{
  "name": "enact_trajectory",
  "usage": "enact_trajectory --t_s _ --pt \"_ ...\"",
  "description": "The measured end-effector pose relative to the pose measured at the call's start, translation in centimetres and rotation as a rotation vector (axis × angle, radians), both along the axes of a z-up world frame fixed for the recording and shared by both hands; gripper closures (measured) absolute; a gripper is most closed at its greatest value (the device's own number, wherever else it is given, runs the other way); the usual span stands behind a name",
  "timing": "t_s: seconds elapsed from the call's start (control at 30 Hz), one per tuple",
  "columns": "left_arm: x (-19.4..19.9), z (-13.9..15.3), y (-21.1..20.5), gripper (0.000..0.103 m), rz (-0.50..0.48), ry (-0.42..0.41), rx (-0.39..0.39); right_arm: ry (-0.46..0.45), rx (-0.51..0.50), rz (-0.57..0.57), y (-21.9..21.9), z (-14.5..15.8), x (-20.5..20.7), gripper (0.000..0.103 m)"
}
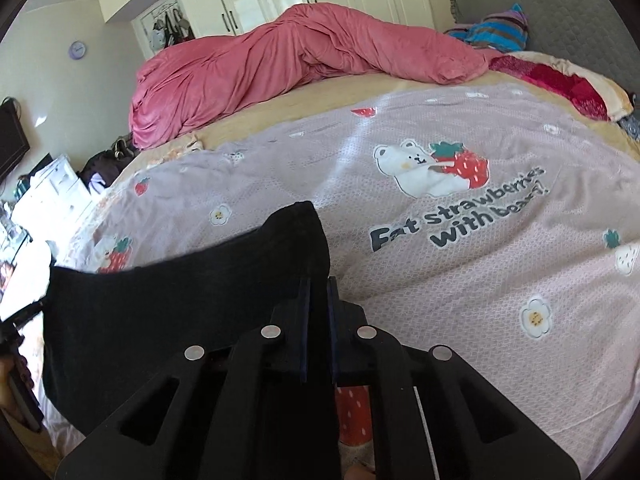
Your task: Fold small clothes
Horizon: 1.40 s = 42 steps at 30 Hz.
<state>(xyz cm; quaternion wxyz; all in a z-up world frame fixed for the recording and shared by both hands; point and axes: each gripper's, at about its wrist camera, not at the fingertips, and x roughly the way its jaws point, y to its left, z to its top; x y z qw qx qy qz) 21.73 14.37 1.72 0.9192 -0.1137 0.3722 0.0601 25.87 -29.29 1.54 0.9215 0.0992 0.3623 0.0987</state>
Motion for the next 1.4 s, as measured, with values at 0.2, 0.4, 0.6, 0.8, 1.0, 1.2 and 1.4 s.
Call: enact_trajectory --t_s 0.2,0.4,0.6,0.8,1.0,1.2,1.4 --pt "0.8 -2.3 -0.2 0.099 0.004 0.06 0.028 0.045 -0.058 -0.036 0.9 -1.9 0.9 0.097" --pt "0.6 -3.9 0.7 0.096 0.021 0.092 0.008 0.088 -0.077 -0.075 0.7 -3.7 0.9 0.096" --pt "-0.2 -3.8 1.1 0.085 0.061 0.078 -0.001 0.141 -0.093 -0.11 0.7 -4.7 0.8 0.094" --pt "-1.6 -3.0 1.1 0.078 0.078 0.055 -0.02 0.099 -0.072 -0.138 0.0 -3.1 -1.0 0.076" --pt "-3.9 -1.3 0.4 0.061 0.079 0.021 -0.033 0.074 -0.084 -0.073 0.0 -1.5 -4.0 0.058" --pt "-5.7 -1.1 -2.5 0.049 0.007 0.056 -0.025 0.028 -0.168 0.024 2.7 -0.5 -8.1 0.058" --pt "-8.0 -2.3 -5.6 0.049 -0.076 0.122 0.003 0.026 -0.201 0.125 5.1 -1.1 -11.0 0.057"
